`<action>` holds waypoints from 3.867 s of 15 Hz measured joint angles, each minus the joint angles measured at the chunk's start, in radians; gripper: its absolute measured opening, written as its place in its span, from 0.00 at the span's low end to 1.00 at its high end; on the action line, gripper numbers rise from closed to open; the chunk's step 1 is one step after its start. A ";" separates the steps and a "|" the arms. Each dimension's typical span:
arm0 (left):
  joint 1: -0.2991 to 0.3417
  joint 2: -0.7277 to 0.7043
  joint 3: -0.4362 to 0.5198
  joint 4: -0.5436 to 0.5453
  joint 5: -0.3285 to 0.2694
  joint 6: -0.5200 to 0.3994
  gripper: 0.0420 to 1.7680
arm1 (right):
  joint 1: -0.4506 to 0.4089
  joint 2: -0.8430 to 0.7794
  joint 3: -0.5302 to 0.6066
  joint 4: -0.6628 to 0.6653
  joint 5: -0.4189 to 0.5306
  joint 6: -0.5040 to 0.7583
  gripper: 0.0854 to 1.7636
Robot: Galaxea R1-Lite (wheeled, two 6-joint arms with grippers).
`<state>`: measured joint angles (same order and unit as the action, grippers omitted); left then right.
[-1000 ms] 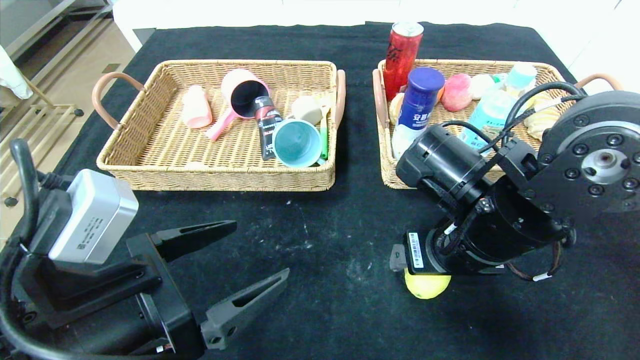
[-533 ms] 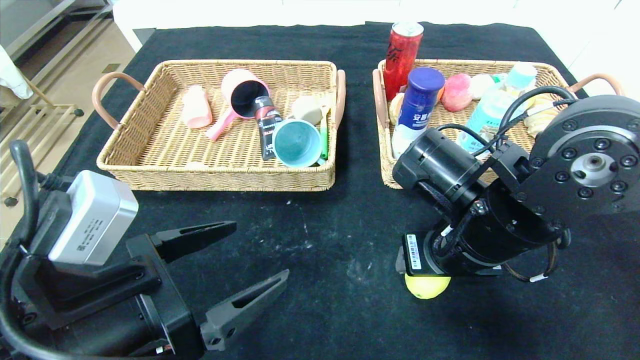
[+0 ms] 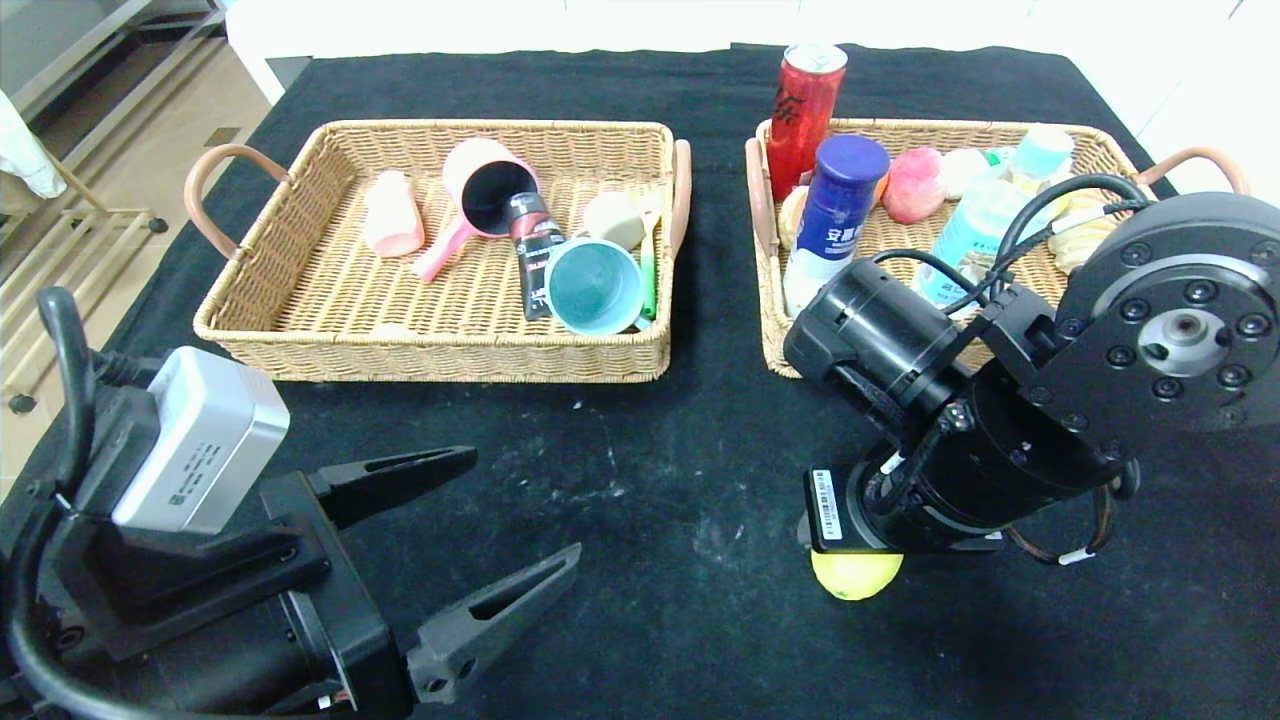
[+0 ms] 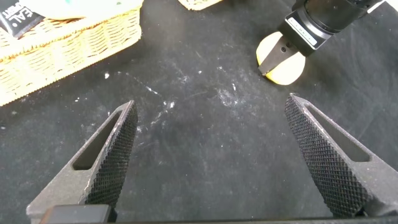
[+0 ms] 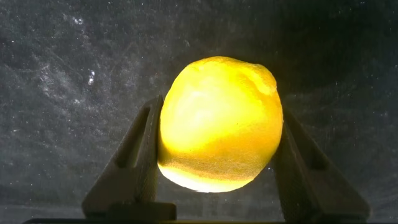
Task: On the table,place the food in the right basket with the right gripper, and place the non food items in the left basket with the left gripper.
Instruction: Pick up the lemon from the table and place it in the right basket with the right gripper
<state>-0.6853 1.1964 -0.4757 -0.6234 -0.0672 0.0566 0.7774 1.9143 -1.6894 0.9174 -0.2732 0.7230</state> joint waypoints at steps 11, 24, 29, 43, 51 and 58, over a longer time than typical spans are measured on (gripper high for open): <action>0.004 -0.006 -0.003 -0.007 0.001 0.000 0.97 | 0.007 -0.046 0.001 0.013 -0.006 -0.015 0.59; 0.002 0.010 0.003 0.001 -0.002 0.001 0.97 | -0.167 -0.316 0.045 0.130 -0.031 -0.286 0.59; 0.000 0.014 0.004 0.001 -0.002 0.001 0.97 | -0.313 -0.380 0.061 0.118 -0.027 -0.422 0.58; 0.000 0.017 0.007 0.000 -0.001 0.004 0.97 | -0.634 -0.339 0.175 -0.566 0.018 -0.691 0.58; 0.000 0.013 0.007 0.000 0.001 0.024 0.97 | -0.673 -0.255 0.267 -0.929 0.016 -0.696 0.58; 0.000 0.014 0.013 0.000 0.000 0.039 0.97 | -0.684 -0.236 0.298 -0.969 0.020 -0.692 0.68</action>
<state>-0.6855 1.2109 -0.4628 -0.6238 -0.0677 0.0955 0.0932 1.6785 -1.3917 -0.0515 -0.2530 0.0311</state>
